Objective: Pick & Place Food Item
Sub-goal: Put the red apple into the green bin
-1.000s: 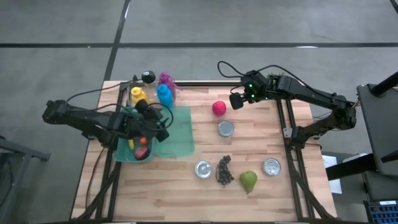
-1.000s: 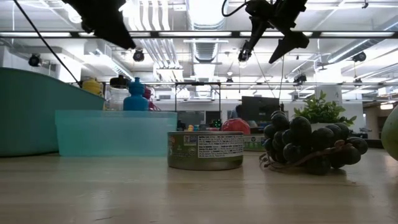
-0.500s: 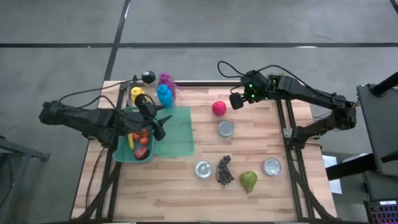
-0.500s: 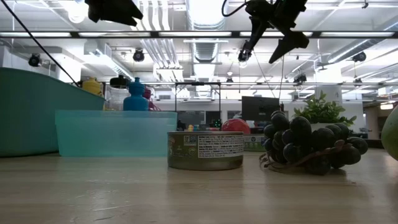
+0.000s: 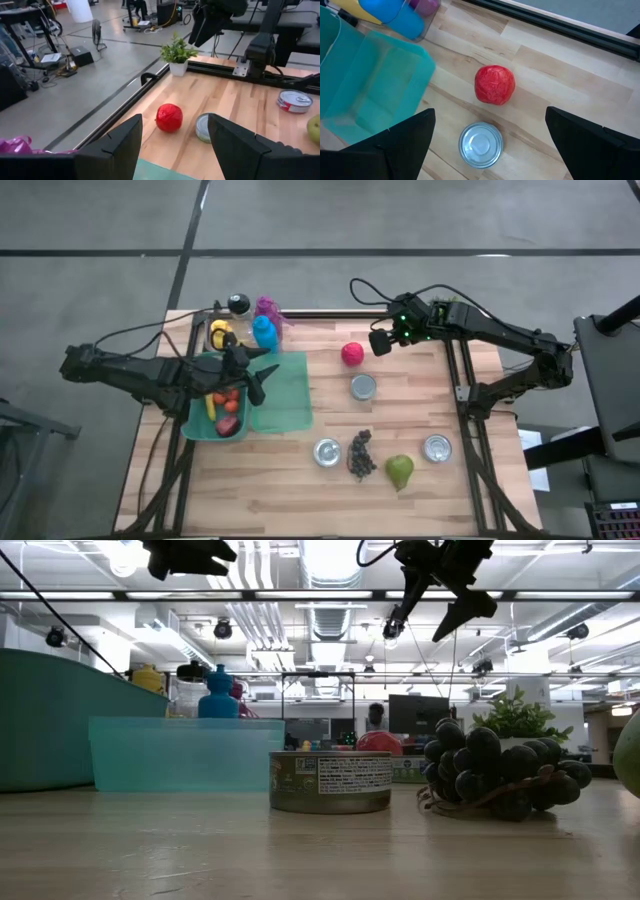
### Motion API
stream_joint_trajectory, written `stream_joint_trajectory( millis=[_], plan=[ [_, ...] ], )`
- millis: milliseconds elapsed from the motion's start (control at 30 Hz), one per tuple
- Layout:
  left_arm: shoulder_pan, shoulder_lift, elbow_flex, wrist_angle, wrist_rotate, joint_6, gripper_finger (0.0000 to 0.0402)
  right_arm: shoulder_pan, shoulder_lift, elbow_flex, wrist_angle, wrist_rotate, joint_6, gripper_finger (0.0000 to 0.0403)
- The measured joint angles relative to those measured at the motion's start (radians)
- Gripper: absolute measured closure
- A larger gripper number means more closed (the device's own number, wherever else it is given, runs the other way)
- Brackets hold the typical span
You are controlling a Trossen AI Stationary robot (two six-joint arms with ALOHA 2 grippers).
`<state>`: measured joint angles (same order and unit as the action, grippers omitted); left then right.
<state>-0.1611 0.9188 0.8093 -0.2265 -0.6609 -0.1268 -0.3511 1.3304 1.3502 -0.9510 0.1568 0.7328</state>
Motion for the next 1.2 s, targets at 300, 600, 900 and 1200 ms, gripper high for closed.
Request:
stream_joint_trajectory(
  millis=[300, 600, 900, 1200],
  plan=[
    [0.000, 0.001, 0.000, -0.002, 0.000, 0.000, 0.0171, 0.000, 0.000, 0.000, 0.000, 0.000, 0.000, 0.0025],
    [0.000, 0.001, 0.000, -0.003, 0.000, -0.004, 0.0171, 0.000, 0.000, 0.000, 0.000, 0.000, 0.000, 0.0025],
    [0.000, 0.001, 0.000, -0.010, 0.000, -0.004, 0.0171, 0.000, 0.000, 0.000, 0.000, 0.000, 0.000, 0.0025],
    [0.000, 0.001, 0.000, -0.013, 0.000, -0.005, 0.0171, 0.000, 0.000, 0.000, -0.001, 0.001, -0.238, 0.0025]
  ],
)
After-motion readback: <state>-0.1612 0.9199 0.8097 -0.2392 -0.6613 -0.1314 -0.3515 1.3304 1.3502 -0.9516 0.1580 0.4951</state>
